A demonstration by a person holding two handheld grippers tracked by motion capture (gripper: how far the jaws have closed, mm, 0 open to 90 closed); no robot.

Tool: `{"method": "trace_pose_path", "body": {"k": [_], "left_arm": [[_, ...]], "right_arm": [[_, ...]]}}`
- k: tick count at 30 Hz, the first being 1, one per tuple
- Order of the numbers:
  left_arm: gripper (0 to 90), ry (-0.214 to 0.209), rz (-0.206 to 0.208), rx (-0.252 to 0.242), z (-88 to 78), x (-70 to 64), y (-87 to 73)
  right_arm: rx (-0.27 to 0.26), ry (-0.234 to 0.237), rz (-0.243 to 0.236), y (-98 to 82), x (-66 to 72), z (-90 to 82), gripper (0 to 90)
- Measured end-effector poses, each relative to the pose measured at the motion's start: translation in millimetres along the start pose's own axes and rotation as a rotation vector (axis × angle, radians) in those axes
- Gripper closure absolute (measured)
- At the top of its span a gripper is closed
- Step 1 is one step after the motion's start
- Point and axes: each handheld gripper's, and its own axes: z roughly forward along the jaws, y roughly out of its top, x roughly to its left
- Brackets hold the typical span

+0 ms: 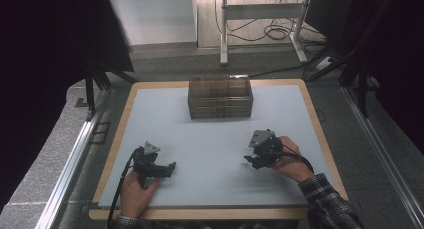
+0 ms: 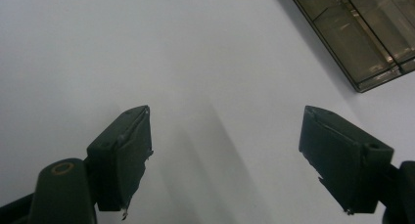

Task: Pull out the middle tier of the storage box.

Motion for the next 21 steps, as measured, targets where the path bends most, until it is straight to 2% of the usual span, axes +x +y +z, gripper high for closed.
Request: {"method": "trace_pose_path", "body": {"k": [13,21], "left_arm": [[0.0,0.0,0.0,0.0,0.0,0.0,0.0],[0.0,0.0,0.0,0.0,0.0,0.0,0.0]], "right_arm": [[0.013,-0.044,-0.069,12.8,1.8,9.8,24.3],[0.019,-0.089,-0.151,19.2,6.4,13.9,29.5]]}}
